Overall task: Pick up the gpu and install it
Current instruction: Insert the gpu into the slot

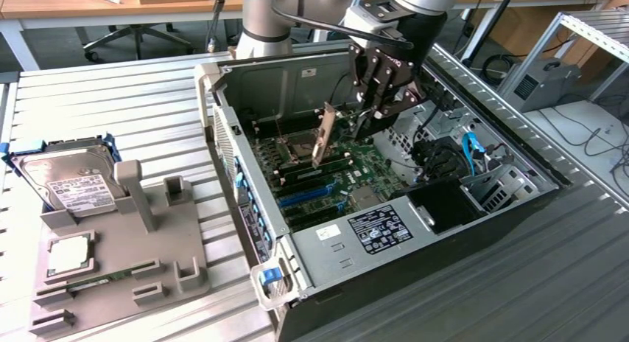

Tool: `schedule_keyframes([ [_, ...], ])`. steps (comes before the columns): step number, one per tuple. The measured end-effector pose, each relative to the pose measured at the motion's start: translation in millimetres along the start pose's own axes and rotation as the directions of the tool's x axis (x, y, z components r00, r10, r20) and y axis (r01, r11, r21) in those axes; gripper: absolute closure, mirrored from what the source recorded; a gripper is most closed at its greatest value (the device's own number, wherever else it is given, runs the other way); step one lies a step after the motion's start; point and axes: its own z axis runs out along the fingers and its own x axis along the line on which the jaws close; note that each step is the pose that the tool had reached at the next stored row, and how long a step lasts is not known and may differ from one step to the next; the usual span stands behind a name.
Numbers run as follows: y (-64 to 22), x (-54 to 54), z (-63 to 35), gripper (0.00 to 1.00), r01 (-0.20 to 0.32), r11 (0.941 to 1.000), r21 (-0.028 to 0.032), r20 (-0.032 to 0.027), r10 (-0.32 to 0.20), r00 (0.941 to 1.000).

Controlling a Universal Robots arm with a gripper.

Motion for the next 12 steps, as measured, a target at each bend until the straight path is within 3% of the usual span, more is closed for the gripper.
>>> schedule_keyframes([
  [12, 0.5, 2.8, 1.0, 0.74, 0.000, 1.0000, 0.0000, 0.0000, 0.000, 1.0000],
])
